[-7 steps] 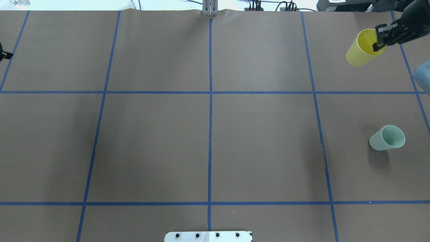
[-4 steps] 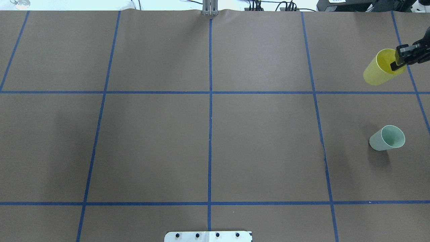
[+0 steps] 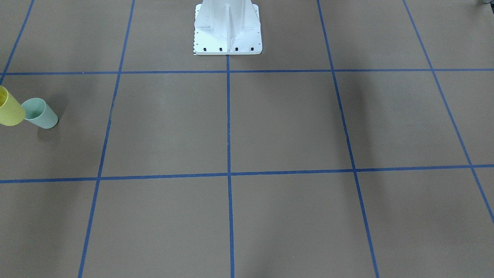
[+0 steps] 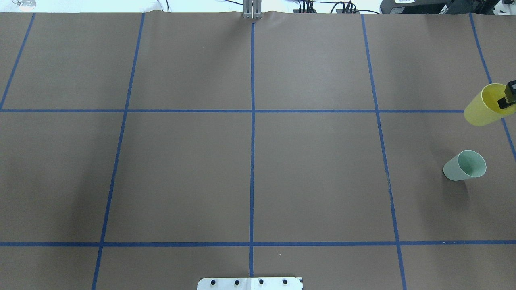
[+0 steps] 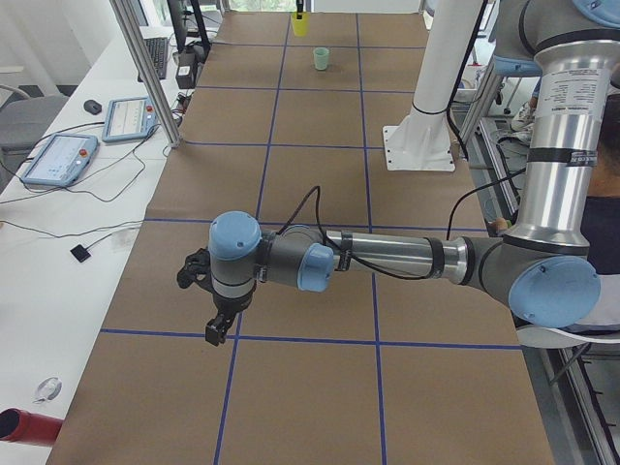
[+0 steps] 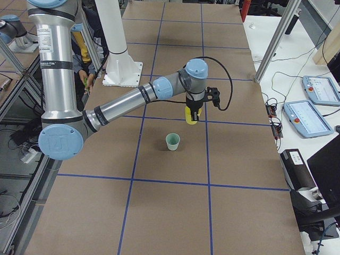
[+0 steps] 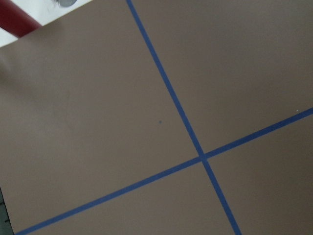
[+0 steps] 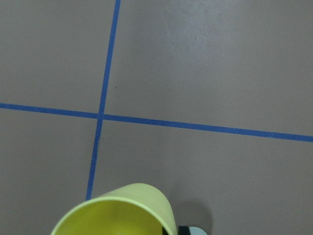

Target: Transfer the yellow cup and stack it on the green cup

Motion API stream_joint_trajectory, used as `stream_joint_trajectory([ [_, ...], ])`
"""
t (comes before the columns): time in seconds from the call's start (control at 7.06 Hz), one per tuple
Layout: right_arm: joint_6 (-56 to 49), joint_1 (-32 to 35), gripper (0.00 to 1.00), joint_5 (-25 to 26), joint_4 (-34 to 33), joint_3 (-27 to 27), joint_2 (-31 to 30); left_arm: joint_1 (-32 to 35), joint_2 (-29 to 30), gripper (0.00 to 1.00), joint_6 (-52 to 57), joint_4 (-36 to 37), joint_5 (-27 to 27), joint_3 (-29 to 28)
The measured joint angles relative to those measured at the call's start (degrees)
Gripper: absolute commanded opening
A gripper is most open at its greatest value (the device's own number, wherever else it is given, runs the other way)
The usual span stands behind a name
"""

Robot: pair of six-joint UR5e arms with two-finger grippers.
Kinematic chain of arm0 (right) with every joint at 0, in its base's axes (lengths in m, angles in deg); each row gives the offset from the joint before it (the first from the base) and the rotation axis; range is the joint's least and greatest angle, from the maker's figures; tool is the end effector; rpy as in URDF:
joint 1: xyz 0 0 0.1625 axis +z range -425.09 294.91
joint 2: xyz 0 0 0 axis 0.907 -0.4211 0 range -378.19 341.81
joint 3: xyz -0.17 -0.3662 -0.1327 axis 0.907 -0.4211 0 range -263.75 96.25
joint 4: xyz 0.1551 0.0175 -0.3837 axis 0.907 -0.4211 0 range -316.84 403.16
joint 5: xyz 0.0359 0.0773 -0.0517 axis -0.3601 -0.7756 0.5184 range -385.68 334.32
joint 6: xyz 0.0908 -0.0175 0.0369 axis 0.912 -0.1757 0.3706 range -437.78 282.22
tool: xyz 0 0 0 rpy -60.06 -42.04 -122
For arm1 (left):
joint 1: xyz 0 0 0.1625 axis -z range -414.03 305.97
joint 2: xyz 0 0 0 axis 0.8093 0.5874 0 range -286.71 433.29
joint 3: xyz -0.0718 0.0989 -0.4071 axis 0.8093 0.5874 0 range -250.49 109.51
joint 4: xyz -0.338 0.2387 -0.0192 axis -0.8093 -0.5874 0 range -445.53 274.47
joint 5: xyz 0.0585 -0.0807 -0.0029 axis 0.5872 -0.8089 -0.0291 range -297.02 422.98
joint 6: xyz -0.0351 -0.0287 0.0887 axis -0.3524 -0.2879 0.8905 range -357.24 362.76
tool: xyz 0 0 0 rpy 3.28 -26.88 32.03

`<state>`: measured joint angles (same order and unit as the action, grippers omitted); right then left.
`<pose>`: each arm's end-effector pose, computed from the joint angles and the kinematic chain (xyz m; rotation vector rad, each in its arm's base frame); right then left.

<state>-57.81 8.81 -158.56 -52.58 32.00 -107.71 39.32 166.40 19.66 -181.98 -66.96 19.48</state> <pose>-0.0685 -0.4739 0.4476 0.0946 -0.8087 -0.0697 -0.1000 -0.5207 0.6247 0.2802 0.6589 0.2843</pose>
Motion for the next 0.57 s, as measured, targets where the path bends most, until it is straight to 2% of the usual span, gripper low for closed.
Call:
stream_joint_trajectory([
  [0.14, 0.1, 0.0, 0.00, -0.9, 2.4, 0.8, -3.4, 0.0, -1.1, 1.00, 0.2, 0.9, -0.1, 0.7],
  [0.57, 7.4, -2.1, 0.00, -3.2, 18.7, 0.1, -13.5, 0.0, -6.1, 1.00, 0.3, 1.3, -2.0, 5.6],
])
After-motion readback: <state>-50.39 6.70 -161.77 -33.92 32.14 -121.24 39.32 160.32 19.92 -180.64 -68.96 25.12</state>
